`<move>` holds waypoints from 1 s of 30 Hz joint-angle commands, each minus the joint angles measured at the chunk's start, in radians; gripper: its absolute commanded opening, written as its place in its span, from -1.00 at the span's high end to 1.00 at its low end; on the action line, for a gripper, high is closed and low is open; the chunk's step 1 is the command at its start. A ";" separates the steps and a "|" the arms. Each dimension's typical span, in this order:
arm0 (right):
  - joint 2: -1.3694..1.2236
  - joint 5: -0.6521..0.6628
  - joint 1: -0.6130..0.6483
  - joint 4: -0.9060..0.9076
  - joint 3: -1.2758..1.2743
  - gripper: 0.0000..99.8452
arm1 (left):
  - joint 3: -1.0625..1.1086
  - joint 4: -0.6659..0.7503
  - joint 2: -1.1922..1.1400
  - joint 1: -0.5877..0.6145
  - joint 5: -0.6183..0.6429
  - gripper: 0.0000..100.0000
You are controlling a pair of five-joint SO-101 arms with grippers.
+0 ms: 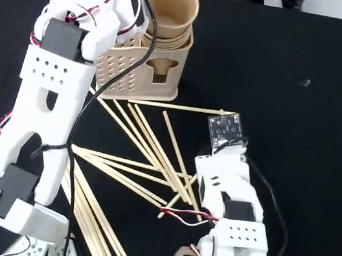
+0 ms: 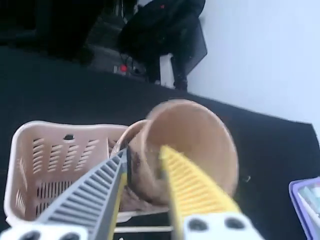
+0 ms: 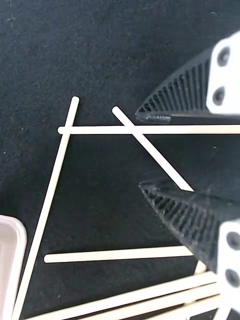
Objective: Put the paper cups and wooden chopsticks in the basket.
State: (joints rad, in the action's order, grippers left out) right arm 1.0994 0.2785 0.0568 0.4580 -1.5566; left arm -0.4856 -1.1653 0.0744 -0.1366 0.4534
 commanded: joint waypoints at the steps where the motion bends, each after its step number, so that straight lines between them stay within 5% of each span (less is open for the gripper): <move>1: 0.022 0.009 -0.011 -0.025 -0.002 0.62 | -0.018 -0.003 0.012 0.008 0.008 0.66; 14: 0.022 0.009 -0.011 -0.025 -0.002 0.62 | -0.105 -0.110 0.012 -0.051 -0.008 0.67; 17: 0.025 0.009 -0.011 -0.025 -0.002 0.61 | -0.151 -0.158 0.031 -0.045 -0.133 0.67; 23: 0.022 0.002 -0.015 -0.020 0.005 0.61 | -0.243 -0.520 0.160 -0.038 -0.499 0.67; 30: 0.019 -0.077 -0.075 0.160 0.136 0.61 | 0.044 -0.586 0.313 0.240 -0.649 0.67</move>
State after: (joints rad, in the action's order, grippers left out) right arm 1.0994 0.2371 0.0215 0.5623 -1.5106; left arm -0.5562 -1.7423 0.3245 -0.0092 -0.1665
